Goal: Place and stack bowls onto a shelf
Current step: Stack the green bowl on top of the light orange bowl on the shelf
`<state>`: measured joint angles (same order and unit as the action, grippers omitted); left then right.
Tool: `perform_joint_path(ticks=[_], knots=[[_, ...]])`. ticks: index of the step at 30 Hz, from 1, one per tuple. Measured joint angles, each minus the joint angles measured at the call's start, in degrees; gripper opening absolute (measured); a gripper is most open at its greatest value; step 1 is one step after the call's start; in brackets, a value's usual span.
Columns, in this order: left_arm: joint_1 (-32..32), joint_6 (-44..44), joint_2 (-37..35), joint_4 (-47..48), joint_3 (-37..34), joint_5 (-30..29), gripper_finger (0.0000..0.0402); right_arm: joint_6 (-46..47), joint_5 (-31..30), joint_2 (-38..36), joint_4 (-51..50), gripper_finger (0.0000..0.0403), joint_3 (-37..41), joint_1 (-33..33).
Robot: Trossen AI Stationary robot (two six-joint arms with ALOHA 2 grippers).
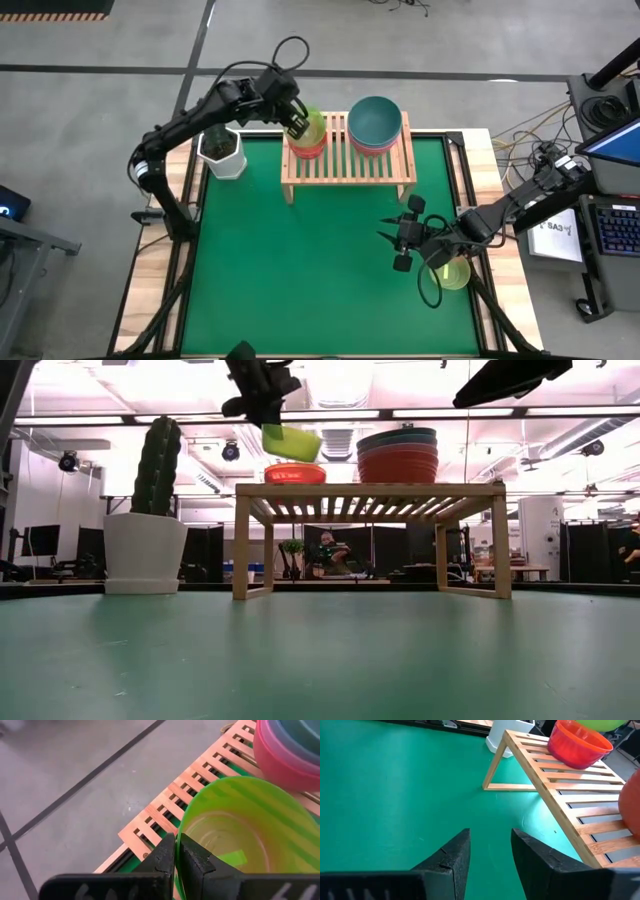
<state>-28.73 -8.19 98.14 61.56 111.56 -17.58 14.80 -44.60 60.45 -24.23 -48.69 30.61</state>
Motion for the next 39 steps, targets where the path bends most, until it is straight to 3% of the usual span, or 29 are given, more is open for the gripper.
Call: perform_joint_path(ticks=[17,22,26,34,39], knots=[[0.02,-0.4,0.08,-2.55,-3.18,0.0,0.0079,0.58,-0.02,-0.02,0.02,0.0132,0.0,0.0],[0.86,5.11,-0.4,-2.31,-3.18,0.73,0.0095,0.29,-0.04,-0.02,0.02,0.0132,0.0,0.0],[2.48,9.46,-0.58,0.61,-3.24,1.55,0.0077,0.18,-0.07,-0.02,0.02,0.0133,0.0,0.0],[2.01,7.56,-0.54,1.83,-4.51,-1.67,0.0007,0.17,-0.48,-0.02,0.02,0.0136,0.0,0.0],[2.05,5.67,-0.53,1.87,-5.31,-1.6,0.0005,0.18,-0.46,-0.02,0.04,0.0136,0.0,0.0]])
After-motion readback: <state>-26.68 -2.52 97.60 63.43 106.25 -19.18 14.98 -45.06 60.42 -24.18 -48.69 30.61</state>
